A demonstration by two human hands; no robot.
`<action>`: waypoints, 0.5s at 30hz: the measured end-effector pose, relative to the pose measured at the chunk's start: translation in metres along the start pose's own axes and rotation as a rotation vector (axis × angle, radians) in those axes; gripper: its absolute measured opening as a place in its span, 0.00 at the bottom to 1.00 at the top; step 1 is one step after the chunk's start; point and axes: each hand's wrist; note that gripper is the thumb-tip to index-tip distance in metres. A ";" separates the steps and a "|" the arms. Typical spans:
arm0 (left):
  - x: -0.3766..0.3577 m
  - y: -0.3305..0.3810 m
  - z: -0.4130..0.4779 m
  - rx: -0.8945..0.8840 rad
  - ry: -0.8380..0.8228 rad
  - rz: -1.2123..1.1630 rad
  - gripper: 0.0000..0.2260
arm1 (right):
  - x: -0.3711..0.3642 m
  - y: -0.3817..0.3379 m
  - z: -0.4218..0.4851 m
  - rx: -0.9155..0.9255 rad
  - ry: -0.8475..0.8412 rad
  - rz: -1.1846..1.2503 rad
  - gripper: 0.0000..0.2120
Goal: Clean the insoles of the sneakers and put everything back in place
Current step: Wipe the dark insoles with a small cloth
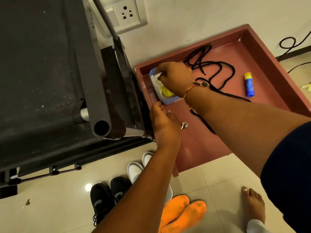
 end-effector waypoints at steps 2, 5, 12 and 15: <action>-0.002 0.004 0.005 0.030 -0.008 -0.036 0.13 | 0.004 0.002 0.000 0.010 0.012 0.054 0.15; -0.005 0.007 0.013 0.055 0.010 -0.081 0.12 | 0.012 0.002 -0.002 -0.005 0.043 0.130 0.14; -0.005 0.019 0.026 0.052 0.047 -0.108 0.20 | 0.026 0.004 -0.004 0.029 0.070 0.357 0.05; -0.004 0.022 0.033 0.029 0.082 -0.088 0.17 | 0.026 0.004 -0.004 0.006 0.053 0.480 0.06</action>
Point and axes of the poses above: each hand's wrist, its own z-axis towards the middle knuckle, its own x-axis out of the back of the hand, y = z × x, and after that the axes turned 14 degrees about z, right-handed
